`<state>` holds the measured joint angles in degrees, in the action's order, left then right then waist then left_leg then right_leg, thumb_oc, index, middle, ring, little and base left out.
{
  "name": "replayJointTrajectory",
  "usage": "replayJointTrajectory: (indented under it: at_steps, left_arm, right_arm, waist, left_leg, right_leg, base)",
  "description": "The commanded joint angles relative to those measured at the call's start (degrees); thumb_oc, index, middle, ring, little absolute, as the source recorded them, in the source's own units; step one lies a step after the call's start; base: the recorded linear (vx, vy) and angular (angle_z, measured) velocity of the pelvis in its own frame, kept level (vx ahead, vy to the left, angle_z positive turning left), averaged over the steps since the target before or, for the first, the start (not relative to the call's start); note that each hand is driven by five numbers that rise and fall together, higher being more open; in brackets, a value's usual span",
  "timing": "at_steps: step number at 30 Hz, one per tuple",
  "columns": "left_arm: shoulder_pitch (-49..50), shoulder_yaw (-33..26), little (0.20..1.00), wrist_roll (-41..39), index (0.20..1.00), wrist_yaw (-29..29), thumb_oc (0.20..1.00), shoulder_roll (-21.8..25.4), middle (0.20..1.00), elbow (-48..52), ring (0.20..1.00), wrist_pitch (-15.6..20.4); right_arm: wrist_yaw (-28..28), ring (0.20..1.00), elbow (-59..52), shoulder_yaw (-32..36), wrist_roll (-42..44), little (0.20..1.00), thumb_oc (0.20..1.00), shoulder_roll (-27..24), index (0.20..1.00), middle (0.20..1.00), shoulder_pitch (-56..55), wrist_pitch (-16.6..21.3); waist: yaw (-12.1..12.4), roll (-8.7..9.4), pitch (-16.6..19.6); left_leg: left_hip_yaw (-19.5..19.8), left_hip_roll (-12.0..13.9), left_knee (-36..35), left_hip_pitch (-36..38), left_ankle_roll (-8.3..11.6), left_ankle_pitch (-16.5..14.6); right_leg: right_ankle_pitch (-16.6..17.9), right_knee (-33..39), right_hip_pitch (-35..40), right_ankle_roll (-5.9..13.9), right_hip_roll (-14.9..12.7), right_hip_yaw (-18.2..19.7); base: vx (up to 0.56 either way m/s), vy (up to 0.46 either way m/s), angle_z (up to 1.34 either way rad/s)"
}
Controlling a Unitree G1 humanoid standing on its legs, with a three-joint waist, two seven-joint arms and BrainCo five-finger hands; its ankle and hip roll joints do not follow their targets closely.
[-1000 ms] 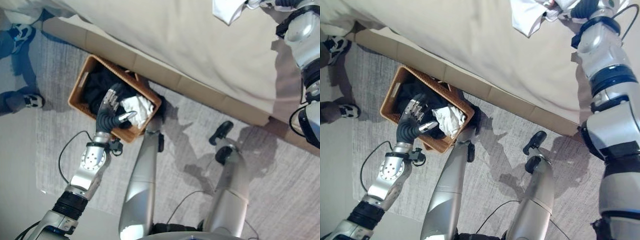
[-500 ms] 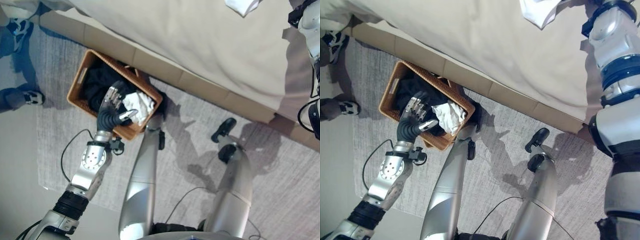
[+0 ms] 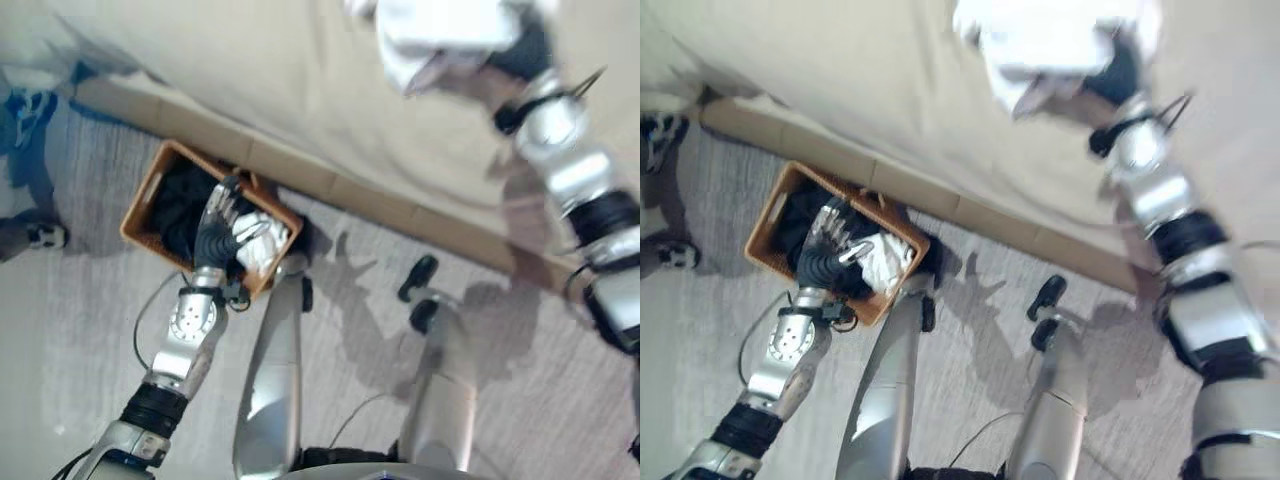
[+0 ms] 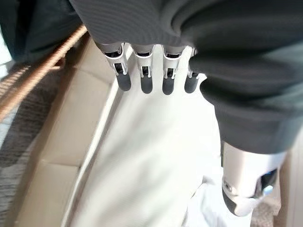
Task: Pick up clothes into the bucket
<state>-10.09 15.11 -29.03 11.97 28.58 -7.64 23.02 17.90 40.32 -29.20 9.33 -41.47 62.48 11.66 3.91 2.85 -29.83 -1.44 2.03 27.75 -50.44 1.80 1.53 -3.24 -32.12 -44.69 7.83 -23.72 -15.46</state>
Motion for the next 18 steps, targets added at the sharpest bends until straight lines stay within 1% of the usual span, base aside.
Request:
replayJointTrajectory:
  at_steps: [1,2,3,4,5,6,7,8,9,10,17,18]
  left_arm:
    - [0.22,-1.16,1.0,-0.7,1.0,-1.15,1.0,-0.82,1.0,1.43,1.0,2.95]
    - [0.62,-1.15,1.0,-0.87,1.0,-1.74,1.0,-0.77,1.0,1.24,1.0,2.81]
    - [1.41,-2.01,1.0,-0.92,1.0,-2.34,1.0,-0.53,1.0,0.04,1.0,2.8]
    - [1.53,-1.95,1.0,-0.94,1.0,-2.36,1.0,-0.46,1.0,0.04,1.0,2.8]
    - [2.63,-2.96,1.0,-0.83,1.0,-3.2,1.0,-0.03,1.0,-0.39,1.0,2.75]
    - [2.7,-2.94,1.0,-0.85,1.0,-3.23,1.0,0.05,1.0,-0.38,1.0,2.76]
    - [3.78,-3.75,1.0,-0.87,1.0,-4.24,1.0,0.33,1.0,-1.03,1.0,2.67]
    - [3.85,-3.73,1.0,-0.88,1.0,-4.27,1.0,0.38,1.0,-1.02,1.0,2.67]
    - [4.44,-4.09,1.0,-0.77,1.0,-4.7,1.0,0.4,1.0,-1.6,1.0,2.64]
    - [5.1,-4.63,1.0,-0.65,1.0,-5.05,1.0,0.44,1.0,-1.93,1.0,2.71]
    - [9.6,-7.6,1.0,0.68,1.0,-7.43,1.0,0.01,1.0,-3.52,1.0,1.6]
    - [9.62,-7.56,1.0,0.68,1.0,-7.43,1.0,0.02,1.0,-3.51,1.0,1.6]
  right_arm:
    - [-0.12,0.2,-4.52,6.74,6.36,0.2,0.2,-1.96,0.2,0.2,-0.71,5.85]
    - [-0.87,0.2,-5.19,7.55,7.11,0.2,0.2,-0.94,0.2,0.2,-2.54,6.37]
    - [-2.1,0.2,-8.34,9.09,8.2,0.2,0.2,0.03,0.2,0.2,-5.64,6.93]
    - [-2.11,0.2,-8.49,9.23,8.17,0.2,0.2,0.06,0.2,0.2,-5.92,6.86]
    - [-3.41,0.2,-11.04,10.64,9.68,0.2,0.2,1.26,0.2,0.2,-9.21,7.66]
    - [-3.43,0.2,-11.14,10.74,9.68,0.2,0.2,1.29,0.2,0.2,-9.37,7.64]
    - [-4.5,0.2,-12.55,11.94,10.54,0.2,0.2,1.84,0.2,0.2,-12.17,7.88]
    - [-4.51,0.2,-12.64,12.02,10.52,0.2,0.2,1.87,0.2,0.2,-12.33,7.86]
    - [-5.04,0.2,-13.49,12.61,11.06,0.2,0.2,2.12,0.2,0.2,-13.53,8.04]
    - [-5.47,0.2,-15.01,13.62,11.53,0.2,0.2,2.11,0.2,0.2,-15.1,8.35]
    - [-9.69,0.2,-23.45,18.22,13.15,0.2,0.2,0.02,0.2,0.2,-24.53,8.72]
    - [-9.69,0.2,-23.52,18.28,13.14,0.2,0.2,0.01,0.2,0.2,-24.64,8.69]
  waist:
    - [0.87,-0.06,0.04]
    - [1.02,0.21,0.04]
    - [1.07,0.81,0.07]
    - [1.14,0.83,0.06]
    - [1.03,1.37,0.44]
    - [1.07,1.39,0.29]
    - [1.01,1.8,1.55]
    - [1.03,1.81,1.45]
    - [0.92,2.09,2.19]
    - [0.7,2.45,2.75]
    - [-0.7,3.98,8.75]
    - [-0.67,3.98,8.68]
  left_leg:
    - [2.0,0.4,0.52,3.6,0.24,-4.69]
    - [2.11,0.75,0.17,5.51,0.16,-4.83]
    - [2.28,1.4,-0.57,8.97,0.12,-5.05]
    - [2.29,1.42,-0.72,9.25,0.13,-5.04]
    - [2.28,1.93,-2.14,12.73,0.19,-5.02]
    - [2.3,1.94,-2.29,13.03,0.2,-4.97]
    - [2.17,2.25,-3.99,16.06,0.42,-4.81]
    - [2.19,2.25,-4.16,16.33,0.43,-4.75]
    - [2.24,2.51,-5.49,17.99,0.54,-4.36]
    - [1.83,2.46,-7.04,19.06,0.24,-2.39]
    - [1.19,3.69,-14.44,28.53,1.26,-0.65]
    - [1.19,3.7,-14.57,28.7,1.27,-0.59]
  right_leg:
    - [2.99,2.18,4.25,3.39,-0.2,1.08]
    - [3.27,3.07,6.43,3.41,0.05,0.78]
    - [3.5,4.69,10.23,3.38,0.58,0.46]
    - [3.55,4.9,10.55,3.38,0.63,0.37]
    - [3.76,7.01,14.57,3.37,1.02,-0.32]
    - [3.82,7.18,14.91,3.37,1.06,-0.4]
    - [4.21,9.52,18.37,3.53,1.26,-1.08]
    - [4.27,9.7,18.67,3.53,1.29,-1.17]
    - [4.67,11.05,20.5,3.64,1.32,-1.58]
    - [6.38,13.11,22.02,3.07,1.31,-2.5]
    - [8.01,20.56,31.59,3.98,2.84,-4.48]
    - [8.06,20.68,31.76,3.98,2.87,-4.52]
  base:
    - [0.04,-0.037,0.05]
    - [0.07,-0.066,-0.08]
    - [0.05,-0.057,-0.18]
    - [0.08,-0.073,-0.23]
    - [0.04,-0.035,-0.15]
    - [0.11,-0.069,-0.13]
    - [0.07,-0.037,-0.07]
    - [0.1,-0.054,-0.07]
    - [-0.01,-0.016,-0.04]
    - [0.03,-0.021,-0.04]
    - [0.09,-0.023,-0.03]
    - [0.09,-0.03,0.02]
